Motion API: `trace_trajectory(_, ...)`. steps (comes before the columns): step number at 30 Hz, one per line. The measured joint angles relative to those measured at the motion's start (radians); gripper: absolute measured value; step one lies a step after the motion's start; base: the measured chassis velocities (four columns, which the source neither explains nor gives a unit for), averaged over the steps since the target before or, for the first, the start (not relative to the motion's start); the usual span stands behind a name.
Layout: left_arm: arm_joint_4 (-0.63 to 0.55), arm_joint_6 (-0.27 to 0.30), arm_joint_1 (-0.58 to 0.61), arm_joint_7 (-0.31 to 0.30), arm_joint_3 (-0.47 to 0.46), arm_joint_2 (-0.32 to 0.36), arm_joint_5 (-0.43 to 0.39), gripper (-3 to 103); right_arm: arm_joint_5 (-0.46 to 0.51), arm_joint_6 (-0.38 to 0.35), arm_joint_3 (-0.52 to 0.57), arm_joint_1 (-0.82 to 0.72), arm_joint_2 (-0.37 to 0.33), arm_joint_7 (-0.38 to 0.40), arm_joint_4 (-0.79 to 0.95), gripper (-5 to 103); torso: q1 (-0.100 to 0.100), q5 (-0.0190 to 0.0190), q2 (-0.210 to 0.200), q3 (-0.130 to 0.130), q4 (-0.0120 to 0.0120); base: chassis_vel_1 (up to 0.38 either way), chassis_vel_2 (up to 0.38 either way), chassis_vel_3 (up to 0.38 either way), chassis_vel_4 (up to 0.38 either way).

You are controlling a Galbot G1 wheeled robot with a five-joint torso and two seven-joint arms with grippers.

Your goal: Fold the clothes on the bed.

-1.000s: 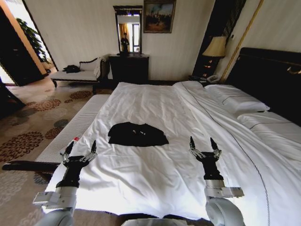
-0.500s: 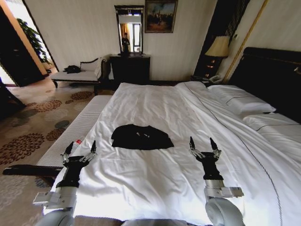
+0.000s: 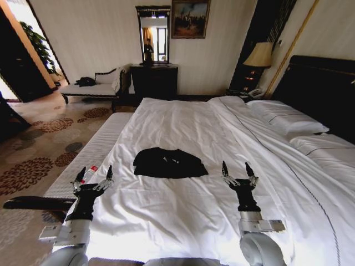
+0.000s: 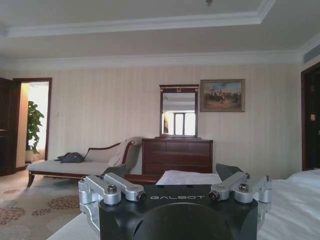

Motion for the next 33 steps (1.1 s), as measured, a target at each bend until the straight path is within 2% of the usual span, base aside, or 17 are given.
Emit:
trace_trajectory(3, 0.010, 0.013, -0.020, -0.005, -0.008, 0.013, -0.012, 100, 0.000, 0.001, -0.001, 0.005, -0.001, 0.002, -0.006, 100, 0.000, -0.0001, 0.000, 0.000, 0.0000, 0.000, 0.000, 0.000, 0.000)
trace_trajectory(6, 0.038, 0.074, -0.084, -0.028, -0.033, 0.073, -0.086, 100, -0.001, 0.001, -0.001, 0.021, -0.008, 0.022, -0.024, 100, 0.000, -0.0001, 0.000, 0.000, 0.0000, 0.000, 0.000, 0.000, 0.000)
trace_trajectory(7, 0.038, 0.074, -0.084, -0.028, -0.033, 0.073, -0.086, 100, -0.001, 0.001, -0.001, 0.021, -0.008, 0.022, -0.024, 100, 0.000, -0.0001, 0.000, 0.000, 0.0000, 0.000, 0.000, 0.000, 0.000)
trace_trajectory(11, 0.097, 0.149, -0.183, -0.088, -0.055, 0.176, -0.191, 100, 0.007, 0.001, 0.003, 0.046, -0.020, 0.042, -0.046, 100, 0.000, -0.0002, 0.000, 0.000, -0.0001, 0.000, 0.000, 0.000, 0.000)
trace_trajectory(12, 0.097, 0.149, -0.183, -0.088, -0.055, 0.176, -0.191, 100, 0.007, 0.001, 0.003, 0.046, -0.020, 0.042, -0.046, 100, 0.000, -0.0002, 0.000, 0.000, -0.0001, 0.000, 0.000, 0.000, 0.000)
trace_trajectory(14, 0.146, 0.205, -0.251, -0.154, -0.044, 0.228, -0.282, 100, 0.016, 0.004, 0.003, 0.066, -0.027, 0.047, -0.065, 100, 0.000, -0.0002, 0.000, 0.000, -0.0001, 0.000, 0.000, 0.000, 0.000)
trace_trajectory(15, 0.146, 0.205, -0.251, -0.154, -0.044, 0.228, -0.282, 100, 0.016, 0.004, 0.003, 0.066, -0.027, 0.047, -0.065, 100, 0.000, -0.0002, 0.000, 0.000, -0.0001, 0.000, 0.000, 0.000, 0.000)
trace_trajectory(17, 0.192, 0.253, -0.304, -0.212, -0.016, 0.259, -0.378, 100, 0.018, 0.007, -0.001, 0.083, -0.030, 0.048, -0.084, 100, 0.000, -0.0003, 0.000, 0.000, -0.0002, 0.000, 0.000, 0.000, 0.000)
trace_trajectory(18, 0.233, 0.293, -0.344, -0.250, 0.007, 0.278, -0.439, 100, 0.019, 0.009, -0.009, 0.097, -0.033, 0.048, -0.101, 100, 0.000, -0.0002, 0.000, 0.000, -0.0002, 0.000, 0.000, 0.000, 0.000)
trace_trajectory(22, 0.305, 0.350, -0.390, -0.293, 0.029, 0.302, -0.505, 100, 0.027, 0.009, -0.046, 0.140, -0.043, 0.050, -0.144, 100, 0.000, -0.0002, 0.000, 0.000, -0.0003, 0.000, 0.000, 0.000, 0.000)
trace_trajectory(24, 0.375, 0.402, -0.438, -0.326, 0.050, 0.323, -0.562, 100, 0.030, 0.011, -0.082, 0.188, -0.055, 0.050, -0.205, 100, 0.000, 0.0000, 0.000, 0.000, 0.0006, 0.000, 0.000, 0.000, 0.000)
trace_trajectory(26, 0.398, 0.416, -0.460, -0.335, 0.066, 0.330, -0.577, 100, 0.031, 0.014, -0.088, 0.198, -0.056, 0.050, -0.225, 100, 0.000, -0.0001, 0.000, 0.000, 0.0005, 0.000, 0.000, 0.000, 0.000)
trace_trajectory(28, 0.474, 0.446, -0.550, -0.350, 0.143, 0.350, -0.607, 100, 0.038, 0.022, -0.103, 0.233, -0.056, 0.051, -0.285, 100, 0.000, -0.0002, 0.000, 0.000, -0.0001, 0.000, 0.000, 0.000, 0.000)
trace_trajectory(31, 0.515, 0.451, -0.603, -0.355, 0.190, 0.359, -0.610, 100, 0.040, 0.024, -0.111, 0.251, -0.054, 0.053, -0.313, 100, 0.000, -0.0001, 0.000, 0.000, -0.0001, 0.000, 0.000, 0.000, 0.000)
trace_trajectory(33, 0.599, 0.454, -0.704, -0.356, 0.285, 0.370, -0.609, 100, 0.041, 0.026, -0.127, 0.282, -0.051, 0.056, -0.354, 100, 0.000, 0.0000, 0.000, 0.000, -0.0002, 0.000, 0.000, 0.000, 0.000)
